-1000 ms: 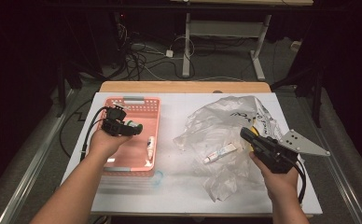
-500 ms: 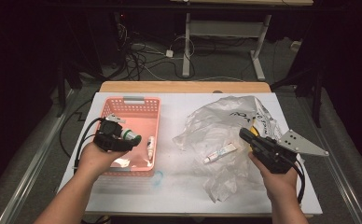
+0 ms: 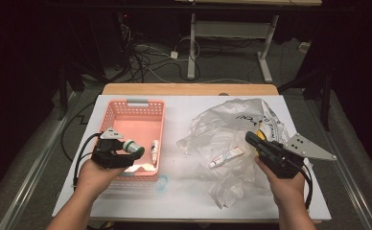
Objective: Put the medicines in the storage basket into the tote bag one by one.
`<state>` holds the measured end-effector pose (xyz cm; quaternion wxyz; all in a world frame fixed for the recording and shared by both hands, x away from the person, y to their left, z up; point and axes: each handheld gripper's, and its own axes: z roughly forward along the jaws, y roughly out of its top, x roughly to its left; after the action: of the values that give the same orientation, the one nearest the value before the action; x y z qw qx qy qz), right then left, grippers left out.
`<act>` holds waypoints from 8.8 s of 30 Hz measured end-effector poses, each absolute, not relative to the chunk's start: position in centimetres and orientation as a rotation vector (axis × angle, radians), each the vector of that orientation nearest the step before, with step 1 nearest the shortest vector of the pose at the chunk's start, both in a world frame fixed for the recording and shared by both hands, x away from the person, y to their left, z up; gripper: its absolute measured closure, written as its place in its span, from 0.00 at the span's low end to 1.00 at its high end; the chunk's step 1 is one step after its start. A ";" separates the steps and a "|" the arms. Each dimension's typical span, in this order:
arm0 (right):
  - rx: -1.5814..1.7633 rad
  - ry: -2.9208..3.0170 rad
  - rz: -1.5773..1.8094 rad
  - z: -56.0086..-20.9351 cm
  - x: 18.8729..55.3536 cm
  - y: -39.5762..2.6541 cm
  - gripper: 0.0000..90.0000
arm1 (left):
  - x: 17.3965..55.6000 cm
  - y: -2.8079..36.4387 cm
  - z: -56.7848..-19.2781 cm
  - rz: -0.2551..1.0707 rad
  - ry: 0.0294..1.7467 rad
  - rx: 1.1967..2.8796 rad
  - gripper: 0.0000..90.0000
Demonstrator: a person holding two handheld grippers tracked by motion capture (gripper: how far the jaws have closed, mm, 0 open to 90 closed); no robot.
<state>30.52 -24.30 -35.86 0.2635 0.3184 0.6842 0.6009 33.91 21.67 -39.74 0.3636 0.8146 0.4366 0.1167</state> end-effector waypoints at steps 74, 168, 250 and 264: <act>0.909 1.871 1.614 -37.1 31.3 -24.5 1.00 | 41.8 -2.8 -45.4 0.259 0.814 2.125 0.39; 0.917 1.849 1.609 -36.8 31.2 -25.2 1.00 | 33.9 21.7 -39.3 0.364 1.051 1.922 0.27; 0.914 1.838 1.617 -36.6 31.1 -25.3 1.00 | 41.6 17.7 -41.4 0.174 1.194 2.339 0.65; 0.913 1.842 1.614 -36.6 31.2 -25.1 1.00 | 38.3 18.7 -39.3 0.260 1.114 2.260 0.65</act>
<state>31.17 -25.10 -36.63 0.2608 0.3374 0.6804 0.5960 38.30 18.75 -39.29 0.2994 0.8513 0.4196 0.0980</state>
